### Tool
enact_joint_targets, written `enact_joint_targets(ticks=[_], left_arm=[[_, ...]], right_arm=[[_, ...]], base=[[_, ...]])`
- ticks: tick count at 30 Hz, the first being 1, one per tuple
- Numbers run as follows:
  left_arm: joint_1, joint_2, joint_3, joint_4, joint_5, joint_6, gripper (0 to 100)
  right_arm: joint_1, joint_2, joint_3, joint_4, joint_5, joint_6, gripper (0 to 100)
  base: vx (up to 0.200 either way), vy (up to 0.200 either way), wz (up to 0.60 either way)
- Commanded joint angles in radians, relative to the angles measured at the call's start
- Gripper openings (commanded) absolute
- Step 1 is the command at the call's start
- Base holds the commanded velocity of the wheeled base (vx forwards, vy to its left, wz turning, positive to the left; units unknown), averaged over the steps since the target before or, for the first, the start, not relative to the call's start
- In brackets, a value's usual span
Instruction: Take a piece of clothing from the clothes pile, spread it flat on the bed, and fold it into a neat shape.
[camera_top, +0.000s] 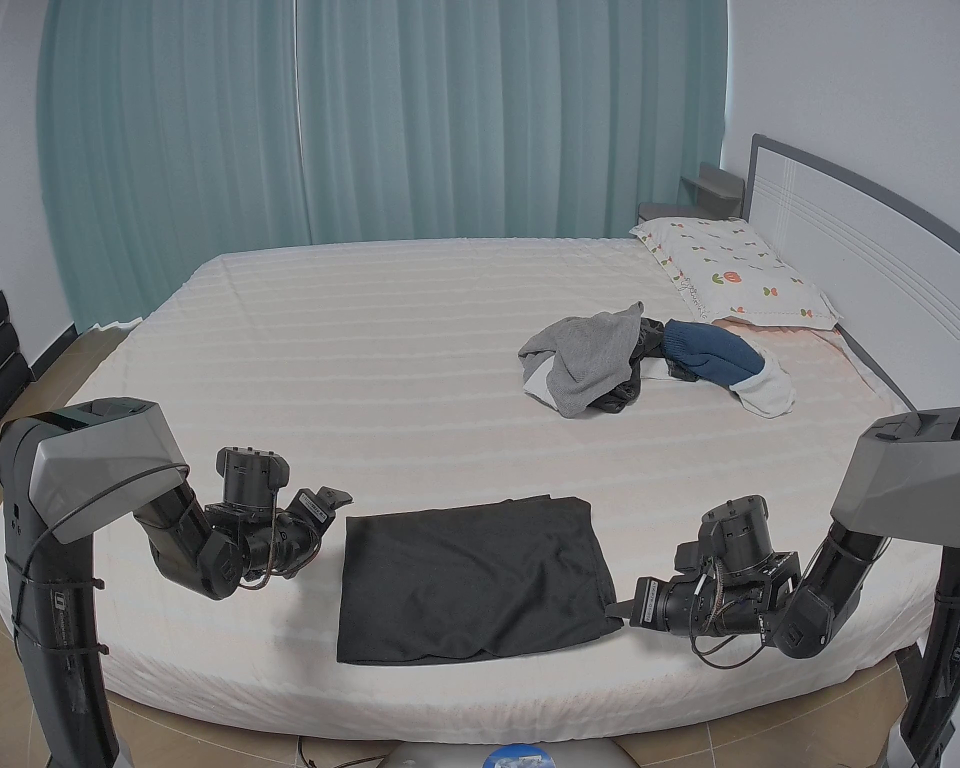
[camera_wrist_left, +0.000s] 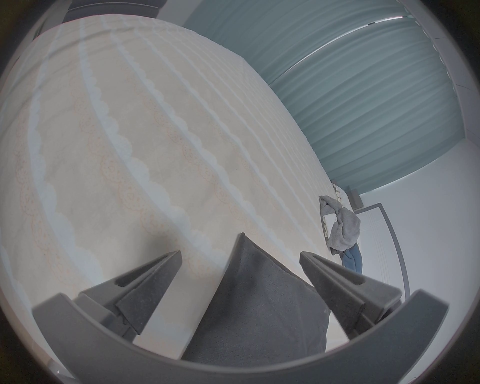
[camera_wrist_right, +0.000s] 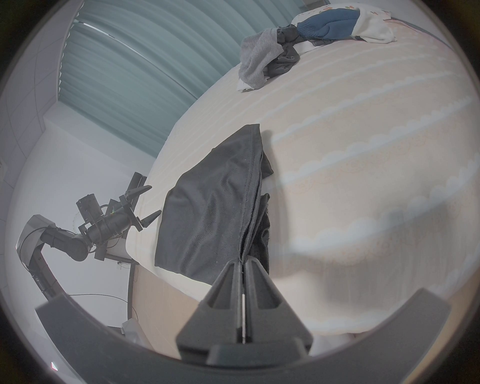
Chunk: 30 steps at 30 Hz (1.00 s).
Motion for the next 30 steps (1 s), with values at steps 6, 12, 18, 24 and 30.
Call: enact_joint_targets(ticks=[6, 12, 18, 24, 30], left_arm=[[0.0, 0.0, 0.0, 0.0, 0.001, 0.0, 100], [0.0, 0.0, 0.001, 0.0, 0.001, 0.0, 100], [0.0, 0.001, 0.001, 0.0, 0.001, 0.0, 100], [0.0, 0.0, 0.001, 0.0, 0.001, -0.001, 100], [0.0, 0.0, 0.001, 0.0, 0.0, -0.001, 100]], right_arm=[[-0.02, 0.007, 0.017, 0.0, 0.001, -0.039, 0], [-0.02, 0.014, 0.016, 0.0, 0.001, -0.044, 0], [-0.02, 0.021, 0.02, 0.003, 0.001, -0.073, 0], [-0.047, 0.041, -0.053, 0.003, 0.002, -0.088, 100], [-0.084, 0.099, -0.185, 0.02, 0.004, -0.076, 100]], base=[[0.0, 0.0, 0.0], [0.0, 0.0, 0.0], [0.0, 0.0, 0.0], [0.0, 0.0, 0.0], [0.0, 0.0, 0.0]])
